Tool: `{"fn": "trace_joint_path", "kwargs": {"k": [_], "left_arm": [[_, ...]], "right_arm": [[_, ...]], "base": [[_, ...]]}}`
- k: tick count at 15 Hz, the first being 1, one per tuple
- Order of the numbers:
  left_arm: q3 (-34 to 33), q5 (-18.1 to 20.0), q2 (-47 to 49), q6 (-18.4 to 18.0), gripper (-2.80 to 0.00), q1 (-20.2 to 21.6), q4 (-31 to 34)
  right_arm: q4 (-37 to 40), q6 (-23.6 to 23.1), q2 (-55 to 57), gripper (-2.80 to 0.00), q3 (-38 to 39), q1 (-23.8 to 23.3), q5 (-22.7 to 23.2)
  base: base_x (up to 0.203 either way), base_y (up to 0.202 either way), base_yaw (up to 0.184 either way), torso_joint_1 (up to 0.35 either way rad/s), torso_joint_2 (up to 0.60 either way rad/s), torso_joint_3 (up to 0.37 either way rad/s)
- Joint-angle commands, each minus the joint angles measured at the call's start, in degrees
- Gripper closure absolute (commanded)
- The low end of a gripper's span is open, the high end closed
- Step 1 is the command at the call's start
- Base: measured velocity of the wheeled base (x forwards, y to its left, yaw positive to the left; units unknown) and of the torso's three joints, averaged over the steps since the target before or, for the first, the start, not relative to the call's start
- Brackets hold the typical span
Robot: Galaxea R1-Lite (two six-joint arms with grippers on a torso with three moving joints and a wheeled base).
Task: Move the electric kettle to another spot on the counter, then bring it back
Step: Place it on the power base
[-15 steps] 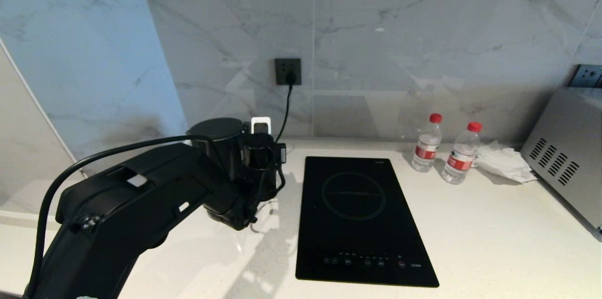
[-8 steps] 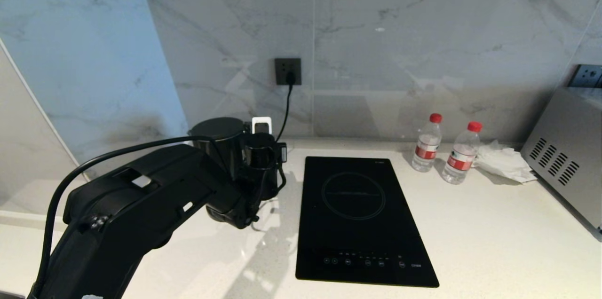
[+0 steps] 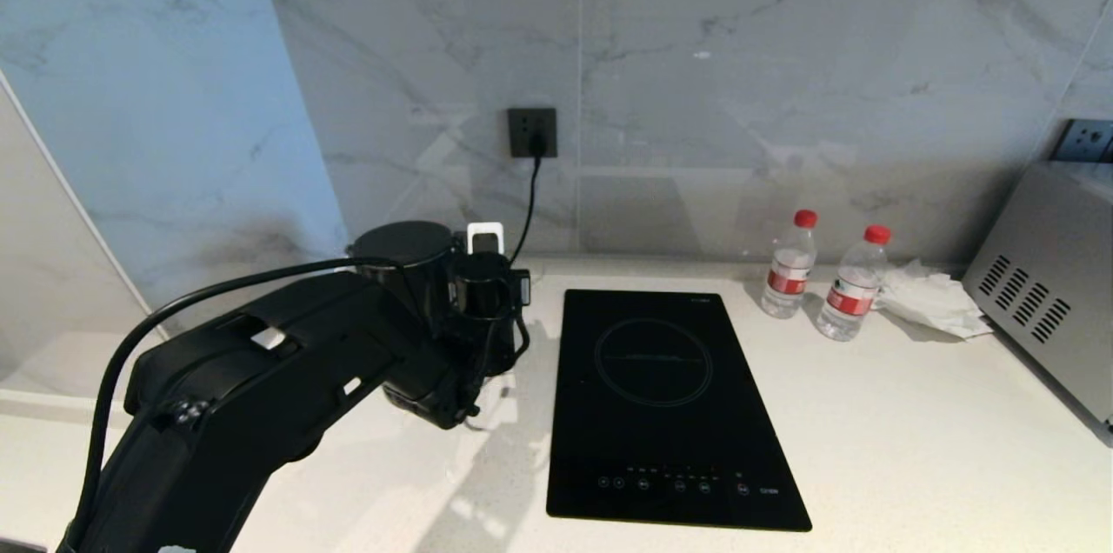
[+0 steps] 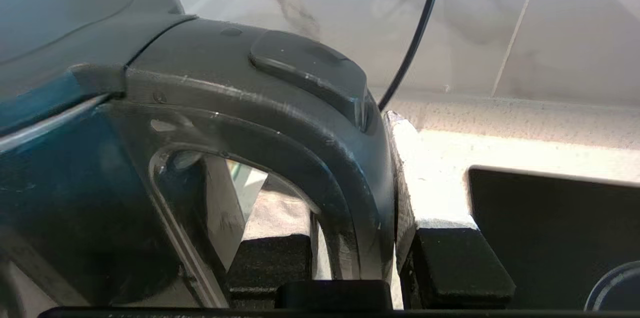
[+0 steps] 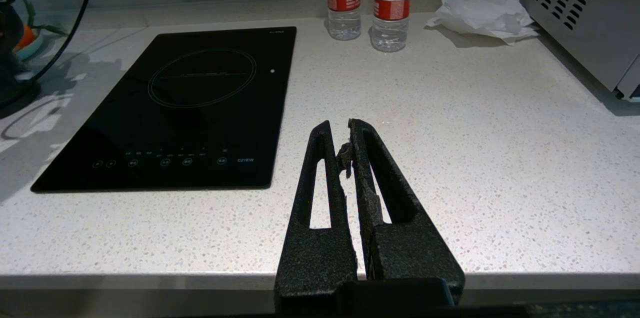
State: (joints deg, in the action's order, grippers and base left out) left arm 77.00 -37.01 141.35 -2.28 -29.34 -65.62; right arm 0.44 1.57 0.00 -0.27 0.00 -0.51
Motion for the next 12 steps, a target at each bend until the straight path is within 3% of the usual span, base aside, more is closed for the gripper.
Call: {"fn": "trace_joint_path", "kwargs": {"k": [1,6,7,12], "left_arm": [[-1.92,-0.25,-0.37,0.00,0.00,0.00,-0.82],[-2.21,-0.61,-0.28,-0.09,0.00,-0.36,-1.09],[-2.21,-0.79,-0.38,-0.09,-2.80,-0.39,-1.17],[-4.48,-0.76,-0.94,-0.04,-2.80,-0.63,-2.67]], "right_arm": [[0.00,0.01,0.09,0.00,0.00,0.00,-0.02],[0.00,0.01,0.09,0.00,0.00,0.00,0.06],[0.00,0.01,0.09,0.00,0.00,0.00,0.07],[0.00,0.01,0.09,0.00,0.00,0.00,-0.02]], "base": [[0.000,0.000,0.000,0.000,0.00,0.000],[0.000,0.000,0.000,0.000,0.00,0.000],[0.000,0.000,0.000,0.000,0.00,0.000],[0.000,0.000,0.000,0.000,0.00,0.000]]}}
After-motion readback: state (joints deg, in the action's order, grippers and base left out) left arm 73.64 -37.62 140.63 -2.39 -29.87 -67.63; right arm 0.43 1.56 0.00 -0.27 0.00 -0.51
